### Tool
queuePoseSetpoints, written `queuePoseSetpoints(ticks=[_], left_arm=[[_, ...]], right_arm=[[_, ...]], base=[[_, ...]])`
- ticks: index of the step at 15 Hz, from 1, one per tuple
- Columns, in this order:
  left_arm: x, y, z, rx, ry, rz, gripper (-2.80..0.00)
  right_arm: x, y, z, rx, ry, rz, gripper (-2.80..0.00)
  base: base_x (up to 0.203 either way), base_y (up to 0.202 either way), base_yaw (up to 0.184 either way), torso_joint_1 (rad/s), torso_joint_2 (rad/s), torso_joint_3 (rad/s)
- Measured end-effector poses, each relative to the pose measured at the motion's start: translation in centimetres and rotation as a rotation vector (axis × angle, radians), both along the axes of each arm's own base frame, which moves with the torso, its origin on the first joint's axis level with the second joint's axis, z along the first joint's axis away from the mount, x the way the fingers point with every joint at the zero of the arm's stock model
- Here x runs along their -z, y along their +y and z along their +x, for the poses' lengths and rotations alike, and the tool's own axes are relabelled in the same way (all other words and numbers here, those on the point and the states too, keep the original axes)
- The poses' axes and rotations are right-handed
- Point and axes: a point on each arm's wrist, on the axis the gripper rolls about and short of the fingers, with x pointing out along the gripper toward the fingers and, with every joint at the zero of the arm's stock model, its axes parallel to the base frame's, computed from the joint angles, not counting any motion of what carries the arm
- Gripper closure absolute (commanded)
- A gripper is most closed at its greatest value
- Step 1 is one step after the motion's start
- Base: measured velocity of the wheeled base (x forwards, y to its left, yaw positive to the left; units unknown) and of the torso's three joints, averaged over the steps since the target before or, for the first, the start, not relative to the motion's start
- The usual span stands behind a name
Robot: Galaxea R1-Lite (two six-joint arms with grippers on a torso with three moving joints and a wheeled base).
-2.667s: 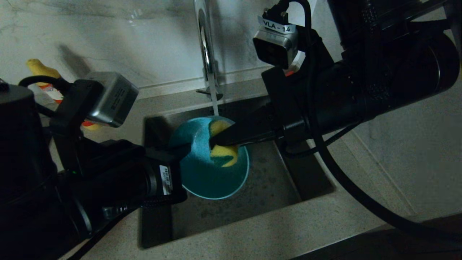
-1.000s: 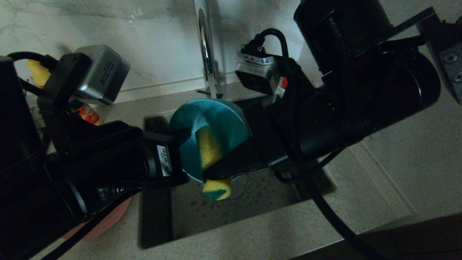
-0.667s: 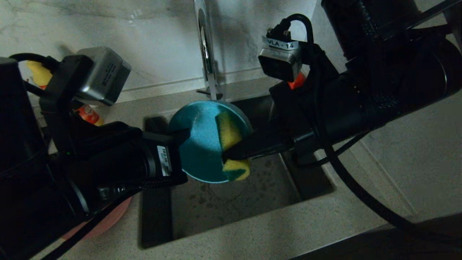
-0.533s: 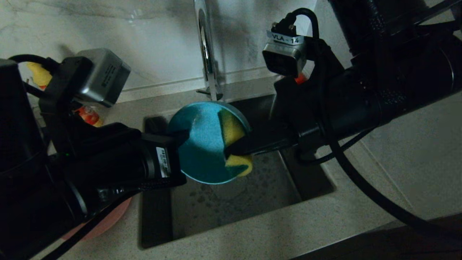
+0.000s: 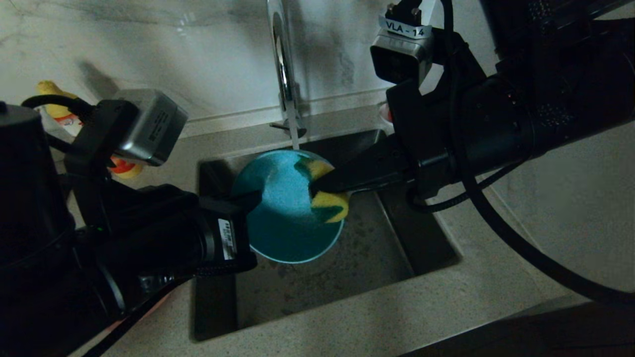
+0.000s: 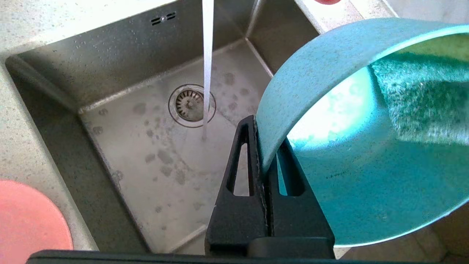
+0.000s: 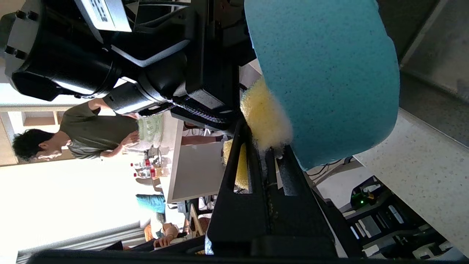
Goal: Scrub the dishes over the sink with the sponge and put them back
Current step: Wipe the bowl
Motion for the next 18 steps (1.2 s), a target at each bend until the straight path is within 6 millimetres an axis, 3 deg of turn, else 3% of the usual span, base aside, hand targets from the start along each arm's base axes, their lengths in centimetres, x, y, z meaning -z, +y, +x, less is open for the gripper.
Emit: queuePoseSetpoints(ticks=[11,18], left_arm=[[-1.2,0.3,0.6,-0.037,-0.022,-0.029,0.0],[-1.8,0.0,1.2,-0.05,-0.036,-0.048,0.0]], right_arm=[[0.3,-1.2,-0.4,0.02,0.046,-0.051,0.0],[1.2,0.9,-1.7,-0.064,0.076,-0.086,0.0]], base=[[0.0,0.0,0.0,0.0,0.0,0.0],[0.0,0.0,0.0,0.0,0.0,0.0]])
